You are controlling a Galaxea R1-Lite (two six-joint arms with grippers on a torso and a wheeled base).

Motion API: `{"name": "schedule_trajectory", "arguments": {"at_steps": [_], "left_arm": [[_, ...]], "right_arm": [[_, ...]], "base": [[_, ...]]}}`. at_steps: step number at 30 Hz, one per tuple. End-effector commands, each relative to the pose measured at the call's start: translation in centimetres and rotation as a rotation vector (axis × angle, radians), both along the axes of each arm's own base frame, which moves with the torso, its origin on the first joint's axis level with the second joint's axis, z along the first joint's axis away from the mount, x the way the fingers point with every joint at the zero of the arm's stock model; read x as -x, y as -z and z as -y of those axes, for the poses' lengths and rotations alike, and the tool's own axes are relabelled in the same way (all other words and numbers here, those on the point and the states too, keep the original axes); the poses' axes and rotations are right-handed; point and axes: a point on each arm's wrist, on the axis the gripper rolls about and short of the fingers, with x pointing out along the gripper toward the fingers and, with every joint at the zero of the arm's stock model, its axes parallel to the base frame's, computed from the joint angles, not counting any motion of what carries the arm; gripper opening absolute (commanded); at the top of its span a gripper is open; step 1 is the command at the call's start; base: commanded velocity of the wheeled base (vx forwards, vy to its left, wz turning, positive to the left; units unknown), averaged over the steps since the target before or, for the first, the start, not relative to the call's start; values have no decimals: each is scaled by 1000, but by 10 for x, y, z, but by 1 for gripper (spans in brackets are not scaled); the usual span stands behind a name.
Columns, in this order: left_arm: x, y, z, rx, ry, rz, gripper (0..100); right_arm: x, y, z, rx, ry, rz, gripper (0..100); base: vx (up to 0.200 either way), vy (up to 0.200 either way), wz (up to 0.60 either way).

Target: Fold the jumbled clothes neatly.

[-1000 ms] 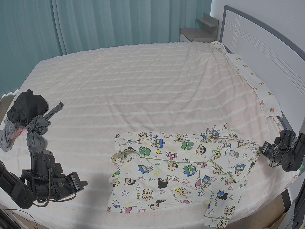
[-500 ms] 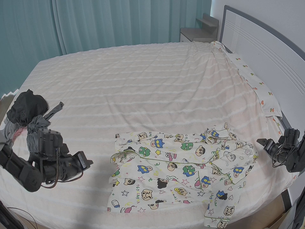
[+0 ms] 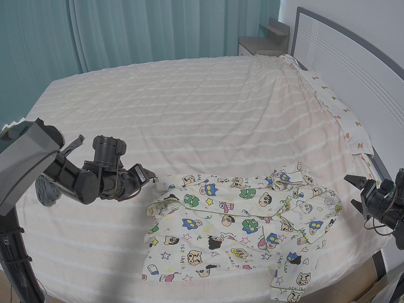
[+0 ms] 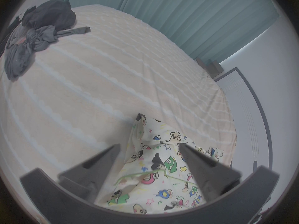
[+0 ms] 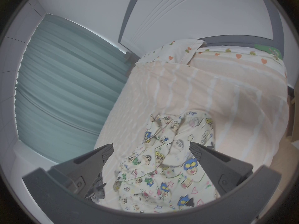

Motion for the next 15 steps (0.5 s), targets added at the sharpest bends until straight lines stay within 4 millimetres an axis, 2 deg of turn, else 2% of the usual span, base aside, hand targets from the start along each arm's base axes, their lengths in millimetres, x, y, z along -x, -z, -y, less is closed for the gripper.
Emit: {"name": "schedule_trajectory", "arguments": {"at_steps": [1, 9, 15], "left_arm": [[-31, 40, 18, -16, 3, -76, 100], [-44, 59, 28, -11, 7, -92, 100], [-57, 50, 34, 58, -38, -59, 100]], "right_arm": [[24, -17, -15, -30, -72, 76, 100], [25, -11, -22, -36, -105, 45, 100], [28, -9, -29, -36, -143, 36, 100]], "base": [[0, 0, 0], [0, 0, 0], [0, 0, 0]]}}
